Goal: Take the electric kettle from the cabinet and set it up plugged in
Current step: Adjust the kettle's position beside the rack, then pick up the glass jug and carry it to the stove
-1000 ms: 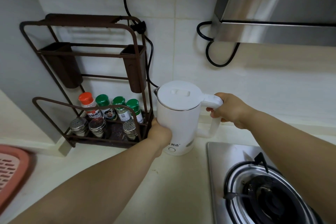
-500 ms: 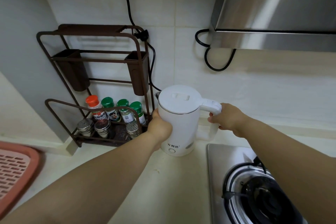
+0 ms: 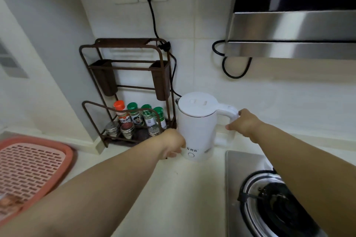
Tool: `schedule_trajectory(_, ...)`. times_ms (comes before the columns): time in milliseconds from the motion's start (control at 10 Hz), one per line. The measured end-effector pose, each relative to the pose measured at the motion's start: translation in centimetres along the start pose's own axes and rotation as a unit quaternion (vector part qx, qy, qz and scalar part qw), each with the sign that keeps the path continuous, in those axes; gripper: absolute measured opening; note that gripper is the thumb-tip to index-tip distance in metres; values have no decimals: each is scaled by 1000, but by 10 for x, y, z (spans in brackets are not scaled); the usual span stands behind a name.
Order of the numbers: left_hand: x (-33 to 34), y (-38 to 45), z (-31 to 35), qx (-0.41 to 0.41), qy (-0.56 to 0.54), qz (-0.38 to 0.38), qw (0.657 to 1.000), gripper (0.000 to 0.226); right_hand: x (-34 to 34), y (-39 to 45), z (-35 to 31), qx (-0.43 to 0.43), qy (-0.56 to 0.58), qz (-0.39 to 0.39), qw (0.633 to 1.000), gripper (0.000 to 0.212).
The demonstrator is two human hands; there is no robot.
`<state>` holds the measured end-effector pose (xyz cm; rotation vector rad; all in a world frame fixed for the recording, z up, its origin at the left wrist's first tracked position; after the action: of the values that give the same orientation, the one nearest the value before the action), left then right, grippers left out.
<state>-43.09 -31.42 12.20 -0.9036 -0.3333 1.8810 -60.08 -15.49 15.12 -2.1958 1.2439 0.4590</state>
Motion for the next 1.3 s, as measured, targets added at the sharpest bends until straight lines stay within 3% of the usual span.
schedule_trajectory(100,-5,-22,2,12,42,12,999,34,-7,-25,-7,1,-50,-1,999,54)
schedule_trajectory(300,22,-69,47,141,72,22,987,15,-54,-114,1,9,-75,-54,996,25)
schedule_trajectory(500,100,-115,66,235,84,-48,967,14,-108,-217,66,57,-51,53,996,15)
schedule_trajectory(800,245,-214,116,352,142,-134,915,14,-209,-357,160,91,-17,232,968,10)
schedule_trajectory(1200,522,-390,216,433,122,-244,859,27,-406,-537,351,184,64,325,926,14)
schedule_trajectory(1300,589,-436,237,453,143,-258,841,17,-462,-582,399,202,73,358,909,15)
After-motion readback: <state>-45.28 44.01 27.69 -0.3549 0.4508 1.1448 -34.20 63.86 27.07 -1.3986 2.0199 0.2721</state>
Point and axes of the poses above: each hand's wrist, its own y-axis towards the middle knuckle, its own x-axis out of the palm, z = x × y, the point moved 6 cm from there along y, towards the middle knuckle, and after that the axes turned 4 degrees about y, right-handed, at the moved point
